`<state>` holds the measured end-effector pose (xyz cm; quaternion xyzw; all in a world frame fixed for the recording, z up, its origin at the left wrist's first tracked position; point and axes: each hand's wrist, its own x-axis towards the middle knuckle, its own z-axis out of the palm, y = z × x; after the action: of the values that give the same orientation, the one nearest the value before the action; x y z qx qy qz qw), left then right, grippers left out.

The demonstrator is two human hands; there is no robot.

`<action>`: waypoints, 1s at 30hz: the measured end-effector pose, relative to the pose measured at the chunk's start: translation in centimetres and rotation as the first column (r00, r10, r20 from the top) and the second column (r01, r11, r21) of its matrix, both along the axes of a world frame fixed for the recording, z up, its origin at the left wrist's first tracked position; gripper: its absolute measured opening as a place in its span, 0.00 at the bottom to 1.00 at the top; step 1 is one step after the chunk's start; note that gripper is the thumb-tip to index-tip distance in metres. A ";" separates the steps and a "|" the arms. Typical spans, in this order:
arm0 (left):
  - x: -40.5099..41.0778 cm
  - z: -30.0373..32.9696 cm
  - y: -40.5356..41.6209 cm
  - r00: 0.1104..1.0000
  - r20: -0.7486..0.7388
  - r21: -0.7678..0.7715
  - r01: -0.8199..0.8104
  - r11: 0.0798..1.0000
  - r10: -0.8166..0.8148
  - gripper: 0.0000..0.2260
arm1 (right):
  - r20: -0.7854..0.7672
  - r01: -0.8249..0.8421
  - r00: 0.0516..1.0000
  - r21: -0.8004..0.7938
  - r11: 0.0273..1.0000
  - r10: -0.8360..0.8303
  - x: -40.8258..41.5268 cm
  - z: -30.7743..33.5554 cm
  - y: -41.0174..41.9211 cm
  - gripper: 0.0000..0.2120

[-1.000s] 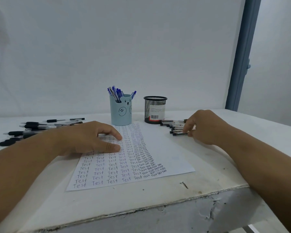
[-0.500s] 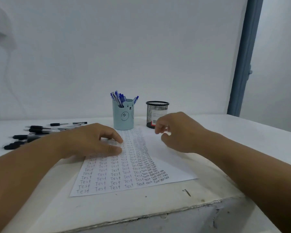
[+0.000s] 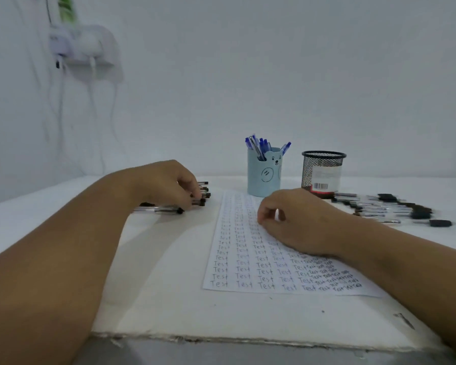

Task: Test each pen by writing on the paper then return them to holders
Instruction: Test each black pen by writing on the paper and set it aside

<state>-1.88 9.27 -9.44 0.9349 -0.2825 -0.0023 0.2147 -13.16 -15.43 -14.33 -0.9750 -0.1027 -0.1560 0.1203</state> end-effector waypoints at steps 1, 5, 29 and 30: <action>0.1 0.2 0.3 1.000 -0.010 0.040 -0.015 0.999 0.016 0.10 | 0.012 -0.005 1.000 0.009 1.000 0.005 0.0 -0.1 -0.1 0.06; 0.3 0.4 0.8 0.999 -0.002 0.144 -0.046 0.989 0.047 0.10 | 0.030 -0.022 0.999 0.034 0.999 0.021 0.0 -0.5 -0.5 0.05; -3.0 1.4 -2.5 0.981 0.031 -0.653 0.164 0.740 -0.190 0.07 | -0.009 -0.019 1.000 0.108 0.994 0.020 0.0 -0.3 -0.3 0.06; -3.1 1.5 -3.0 0.977 0.017 -0.775 0.146 0.615 -0.211 0.08 | -0.011 -0.019 1.000 0.113 0.993 0.021 -0.1 -0.3 -0.3 0.06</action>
<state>-5.00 6.25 -7.91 0.7194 -0.3393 0.0620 0.6029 -13.23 -15.74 -14.64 -0.9665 -0.1026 -0.1544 0.1777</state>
